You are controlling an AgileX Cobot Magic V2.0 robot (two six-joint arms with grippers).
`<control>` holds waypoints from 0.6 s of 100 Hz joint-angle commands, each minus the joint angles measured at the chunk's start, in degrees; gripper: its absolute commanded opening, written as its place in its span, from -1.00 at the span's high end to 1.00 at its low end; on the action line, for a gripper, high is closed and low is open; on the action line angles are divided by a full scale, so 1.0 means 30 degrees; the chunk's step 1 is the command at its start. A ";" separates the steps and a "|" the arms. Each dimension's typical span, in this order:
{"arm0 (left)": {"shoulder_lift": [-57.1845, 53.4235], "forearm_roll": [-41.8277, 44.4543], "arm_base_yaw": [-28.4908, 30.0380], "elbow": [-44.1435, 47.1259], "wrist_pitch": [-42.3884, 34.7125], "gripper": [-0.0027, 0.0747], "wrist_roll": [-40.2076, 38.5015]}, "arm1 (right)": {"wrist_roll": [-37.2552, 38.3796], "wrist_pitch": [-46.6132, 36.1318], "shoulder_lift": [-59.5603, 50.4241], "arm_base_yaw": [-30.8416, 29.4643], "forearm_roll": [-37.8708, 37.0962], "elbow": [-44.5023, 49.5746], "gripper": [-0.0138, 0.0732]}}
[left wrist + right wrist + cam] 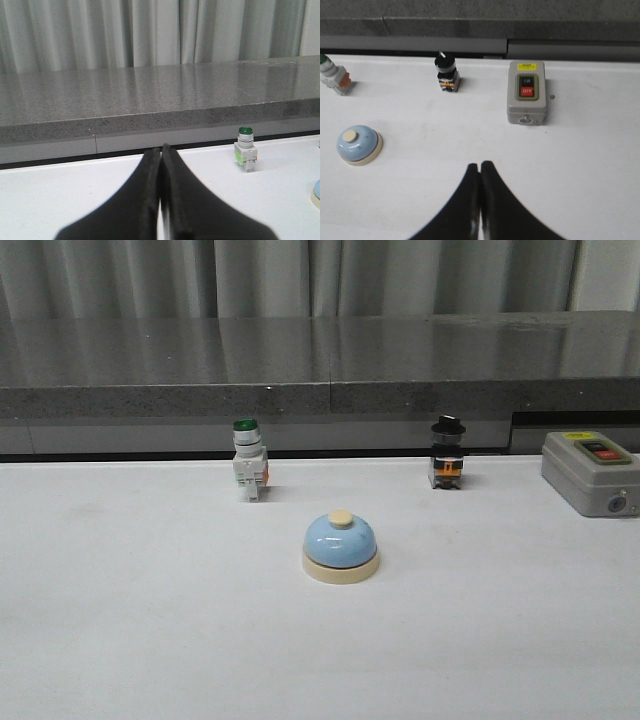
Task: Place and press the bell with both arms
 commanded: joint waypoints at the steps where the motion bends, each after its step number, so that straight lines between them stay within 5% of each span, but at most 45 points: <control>1: -0.0582 -0.0135 0.0053 0.0819 -0.1433 0.98 -0.0182 | -0.0078 -0.1189 0.0894 -0.0126 0.0216 -0.0750 0.82; 32: -0.0582 -0.0135 0.0053 0.0819 -0.1433 0.98 -0.0182 | -0.0078 -0.1684 0.3815 0.0169 0.1273 -0.0847 0.82; 60: -0.0582 -0.0135 0.0053 0.0819 -0.1433 0.98 -0.0182 | -0.0109 -0.1890 0.7781 0.3085 0.1756 -0.2916 0.82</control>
